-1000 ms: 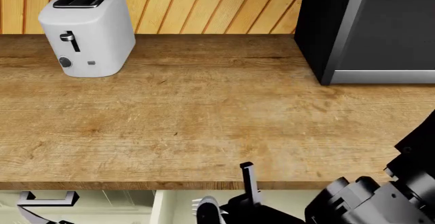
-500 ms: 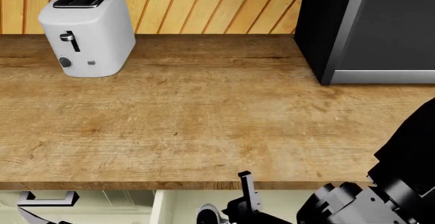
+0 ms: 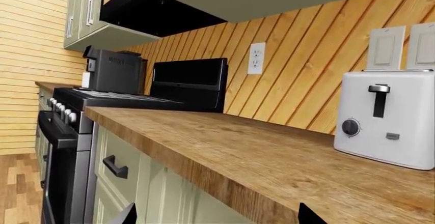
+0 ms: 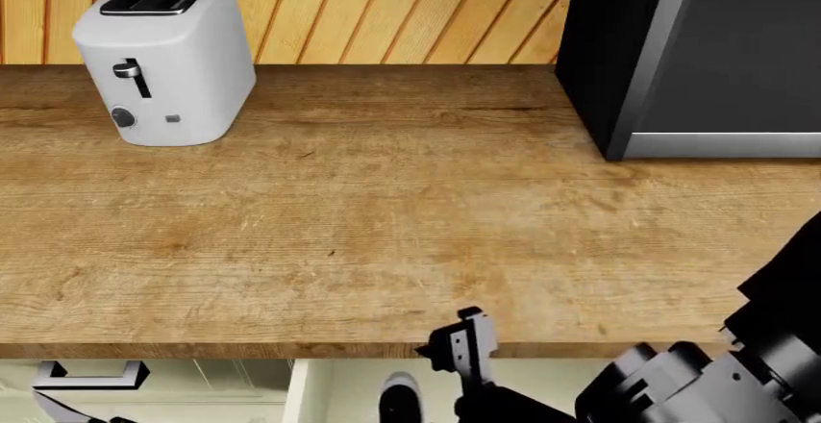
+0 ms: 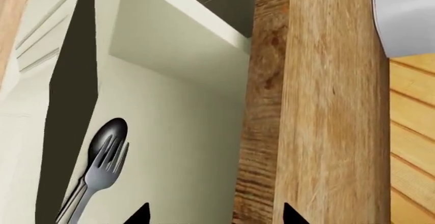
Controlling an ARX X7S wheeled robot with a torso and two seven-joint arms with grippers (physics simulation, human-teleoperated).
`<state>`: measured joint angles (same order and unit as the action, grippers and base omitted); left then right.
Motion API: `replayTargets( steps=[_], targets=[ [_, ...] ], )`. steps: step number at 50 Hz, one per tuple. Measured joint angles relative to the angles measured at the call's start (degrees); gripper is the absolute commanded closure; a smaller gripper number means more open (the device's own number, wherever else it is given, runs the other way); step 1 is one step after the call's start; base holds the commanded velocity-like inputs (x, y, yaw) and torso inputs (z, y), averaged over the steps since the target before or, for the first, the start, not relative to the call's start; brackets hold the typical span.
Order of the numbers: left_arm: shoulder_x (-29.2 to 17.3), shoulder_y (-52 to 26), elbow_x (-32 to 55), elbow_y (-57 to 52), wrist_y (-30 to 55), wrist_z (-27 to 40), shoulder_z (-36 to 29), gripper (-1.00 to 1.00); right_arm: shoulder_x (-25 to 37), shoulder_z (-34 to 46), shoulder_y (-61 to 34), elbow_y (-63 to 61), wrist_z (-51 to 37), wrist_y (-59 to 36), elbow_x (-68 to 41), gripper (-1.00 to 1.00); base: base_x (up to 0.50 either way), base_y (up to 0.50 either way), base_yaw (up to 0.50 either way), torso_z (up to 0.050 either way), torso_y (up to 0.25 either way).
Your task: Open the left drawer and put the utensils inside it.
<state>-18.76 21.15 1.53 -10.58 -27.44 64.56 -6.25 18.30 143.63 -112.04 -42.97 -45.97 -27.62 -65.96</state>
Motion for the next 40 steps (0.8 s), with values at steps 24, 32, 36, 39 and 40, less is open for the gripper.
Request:
replayTargets(
  steps=[24, 32, 36, 39, 40],
  targets=[
    [-0.07, -0.03, -0.26, -0.49, -0.17, -0.04, 0.01, -1.0, 7.18, 0.57, -5.28, -3.62, 2.37, 1.28, 1.34, -1.0, 0.0, 0.0, 0.0, 0.0, 0.0],
    [-0.04, 0.05, -0.27, -0.52, -0.44, 0.02, 0.09, -1.0, 8.58, 0.75, -6.85, -4.78, 2.44, 0.81, 1.26, -1.0, 0.0, 0.0, 0.0, 0.0, 0.0],
    [0.0, 0.19, -0.36, -0.61, -0.62, 0.1, 0.14, -1.0, 9.38, 0.76, -7.86, -5.62, 2.45, 0.62, 1.21, -1.0, 0.0, 0.0, 0.0, 0.0, 0.0],
    [0.03, 0.33, -0.46, -0.72, -0.75, 0.18, 0.19, -1.0, 9.96, 0.76, -8.58, -6.19, 2.51, 0.49, 1.17, -1.0, 0.0, 0.0, 0.0, 0.0, 0.0],
    [0.04, 0.39, -0.49, -0.76, -0.79, 0.21, 0.22, -1.0, 10.16, 0.74, -8.86, -6.38, 2.56, 0.46, 1.15, -1.0, 0.0, 0.0, 0.0, 0.0, 0.0]
  ],
)
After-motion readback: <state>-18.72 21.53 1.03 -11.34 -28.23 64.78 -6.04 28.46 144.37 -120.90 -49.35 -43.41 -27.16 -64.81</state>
